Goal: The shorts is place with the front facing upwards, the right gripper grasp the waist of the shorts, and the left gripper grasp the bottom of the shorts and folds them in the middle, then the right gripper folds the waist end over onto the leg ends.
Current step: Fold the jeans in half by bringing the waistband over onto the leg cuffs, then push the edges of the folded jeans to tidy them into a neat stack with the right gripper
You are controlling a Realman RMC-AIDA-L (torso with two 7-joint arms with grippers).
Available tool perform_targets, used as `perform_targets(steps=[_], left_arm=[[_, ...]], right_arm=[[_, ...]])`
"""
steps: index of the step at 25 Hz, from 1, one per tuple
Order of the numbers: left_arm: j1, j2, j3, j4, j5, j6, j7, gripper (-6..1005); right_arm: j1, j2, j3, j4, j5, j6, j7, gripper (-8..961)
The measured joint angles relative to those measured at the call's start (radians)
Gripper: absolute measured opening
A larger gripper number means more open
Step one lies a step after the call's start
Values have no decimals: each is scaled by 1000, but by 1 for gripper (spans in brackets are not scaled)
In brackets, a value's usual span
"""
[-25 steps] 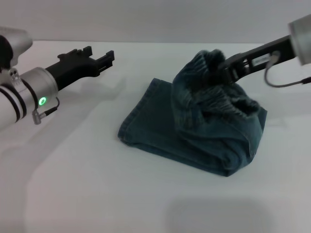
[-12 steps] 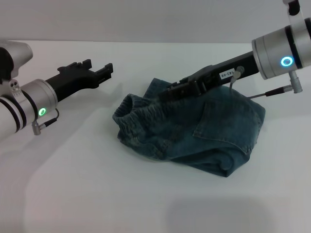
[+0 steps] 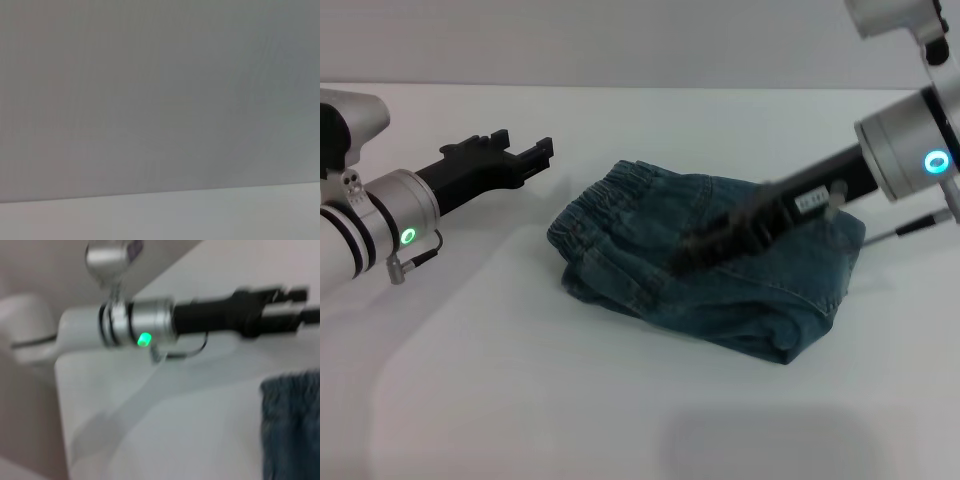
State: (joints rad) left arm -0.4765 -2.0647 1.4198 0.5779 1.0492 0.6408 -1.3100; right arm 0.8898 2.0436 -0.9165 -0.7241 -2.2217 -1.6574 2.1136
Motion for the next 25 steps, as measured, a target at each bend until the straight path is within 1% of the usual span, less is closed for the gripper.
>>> perform_targets(steps=[3,6,9,12,15,21,25], left_arm=[[-3,0,-1,-4,0,0,0,691],[-5,1,-2,-5,0,0,0,691],[-7,1,-2,-6,0,-3,0,691],[-9,2,-5,-7,0,-4,8,691],[-10,1,-9,-7,-1,-3,11,691],[-16,0,-11,-7,-2,-4,12,691],[-32,-1,-12,-26,-2,-4,12,691]], right_arm=[[-14,-1,-52,-2,-1,-57,-2,499],[-36,-1,-142,-17,-5,-131,-2,499],[-56,3,-194,-28,-42,-168,0,499],[-70,10,-201,-29,-114,-178,5,499],[-85,12,-192,-29,-165,-171,7,499],[-103,2,-182,-36,-199,-88,28,499],[-103,0,-167,-37,-207,-28,31,499]])
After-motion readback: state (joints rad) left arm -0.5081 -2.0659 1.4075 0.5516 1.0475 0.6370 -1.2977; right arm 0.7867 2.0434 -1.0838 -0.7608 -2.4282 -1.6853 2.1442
